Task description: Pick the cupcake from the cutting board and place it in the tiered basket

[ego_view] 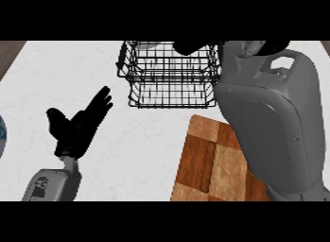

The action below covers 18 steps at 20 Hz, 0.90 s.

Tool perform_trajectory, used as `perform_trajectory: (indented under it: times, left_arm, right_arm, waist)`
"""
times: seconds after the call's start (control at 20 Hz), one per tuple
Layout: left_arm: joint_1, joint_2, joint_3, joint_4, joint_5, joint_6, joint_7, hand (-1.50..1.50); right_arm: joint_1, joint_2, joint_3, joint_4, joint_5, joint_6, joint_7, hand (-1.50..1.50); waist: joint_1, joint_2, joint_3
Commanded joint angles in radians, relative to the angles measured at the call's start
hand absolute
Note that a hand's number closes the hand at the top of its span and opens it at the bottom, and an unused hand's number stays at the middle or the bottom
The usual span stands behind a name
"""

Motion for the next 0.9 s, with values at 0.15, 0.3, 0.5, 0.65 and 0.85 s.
perform_trajectory:
  times: [0.15, 0.3, 0.5, 0.65, 0.85]
  left_arm:
    - [-0.023, 0.015, 0.019, 0.022, 0.01, -0.019, -0.003, 0.0]
    - [-0.029, -0.018, -0.006, 0.04, -0.019, 0.006, -0.022, 0.0]
    - [-0.05, -0.025, -0.005, 0.031, -0.013, 0.008, -0.004, 0.0]
    - [-0.041, -0.018, -0.022, 0.034, 0.002, -0.032, 0.0, 0.0]
    - [-0.025, -0.032, -0.038, 0.03, -0.008, -0.035, -0.032, 0.0]
  right_arm:
    - [-0.129, 0.004, -0.073, 0.393, -0.011, -0.292, -0.102, 1.5]
    - [-0.139, 0.004, -0.028, 0.506, -0.073, -0.421, -0.115, 1.5]
    - [-0.224, 0.004, -0.017, 0.676, -0.152, -0.54, -0.125, 1.5]
    - [-0.195, 0.004, -0.095, 0.674, -0.275, -0.698, -0.209, 1.5]
    - [-0.191, 0.004, -0.116, 0.787, -0.416, -0.739, -0.438, -1.5]
  waist:
    - [0.007, 0.005, 0.0]
    - [0.008, 0.005, 0.0]
    - [0.024, 0.007, 0.0]
    - [0.057, 0.019, 0.0]
    - [0.062, 0.023, 0.0]
